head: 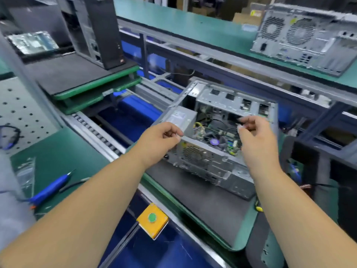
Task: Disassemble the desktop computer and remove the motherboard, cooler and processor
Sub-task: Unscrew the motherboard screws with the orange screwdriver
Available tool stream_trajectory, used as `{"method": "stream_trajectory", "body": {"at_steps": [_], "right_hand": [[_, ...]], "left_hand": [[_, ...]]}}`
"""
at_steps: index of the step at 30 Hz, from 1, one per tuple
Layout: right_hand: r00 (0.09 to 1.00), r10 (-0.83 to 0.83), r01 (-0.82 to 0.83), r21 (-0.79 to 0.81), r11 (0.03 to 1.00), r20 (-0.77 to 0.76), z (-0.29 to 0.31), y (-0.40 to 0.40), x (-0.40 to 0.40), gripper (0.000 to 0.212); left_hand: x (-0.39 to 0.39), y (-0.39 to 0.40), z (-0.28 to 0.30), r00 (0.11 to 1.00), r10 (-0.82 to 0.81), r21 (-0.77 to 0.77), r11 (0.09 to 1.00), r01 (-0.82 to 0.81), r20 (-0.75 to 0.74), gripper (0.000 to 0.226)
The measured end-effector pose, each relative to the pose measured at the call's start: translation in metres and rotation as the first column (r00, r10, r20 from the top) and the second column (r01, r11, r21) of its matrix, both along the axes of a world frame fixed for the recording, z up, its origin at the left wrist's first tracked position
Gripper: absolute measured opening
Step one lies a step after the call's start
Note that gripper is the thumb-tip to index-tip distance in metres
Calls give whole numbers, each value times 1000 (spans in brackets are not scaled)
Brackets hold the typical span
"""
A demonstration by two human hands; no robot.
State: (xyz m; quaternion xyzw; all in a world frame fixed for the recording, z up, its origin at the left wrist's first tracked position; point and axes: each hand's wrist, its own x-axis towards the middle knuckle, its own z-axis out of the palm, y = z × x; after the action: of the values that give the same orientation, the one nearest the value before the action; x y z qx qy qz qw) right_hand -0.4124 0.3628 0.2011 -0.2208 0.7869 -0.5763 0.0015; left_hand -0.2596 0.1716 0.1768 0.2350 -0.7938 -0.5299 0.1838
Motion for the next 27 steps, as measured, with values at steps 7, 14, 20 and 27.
{"method": "stream_trajectory", "body": {"at_steps": [7,14,20,27], "right_hand": [[940,342,-342,-2,940,11,-17,-117,89,17],[866,491,-498,76,864,92,-51,-185,142,14],[833,514,-545,139,827,206,-83,-215,173,14],[791,528,-594,180,784,310,-106,-237,200,15]], "left_hand": [[92,-80,-29,967,239,27,970,-242,91,10],[176,-148,-80,845,450,-13,885,-466,289,10],[211,-160,-122,805,452,35,864,-502,384,14],[241,-152,-167,745,400,31,871,-490,534,6]]}}
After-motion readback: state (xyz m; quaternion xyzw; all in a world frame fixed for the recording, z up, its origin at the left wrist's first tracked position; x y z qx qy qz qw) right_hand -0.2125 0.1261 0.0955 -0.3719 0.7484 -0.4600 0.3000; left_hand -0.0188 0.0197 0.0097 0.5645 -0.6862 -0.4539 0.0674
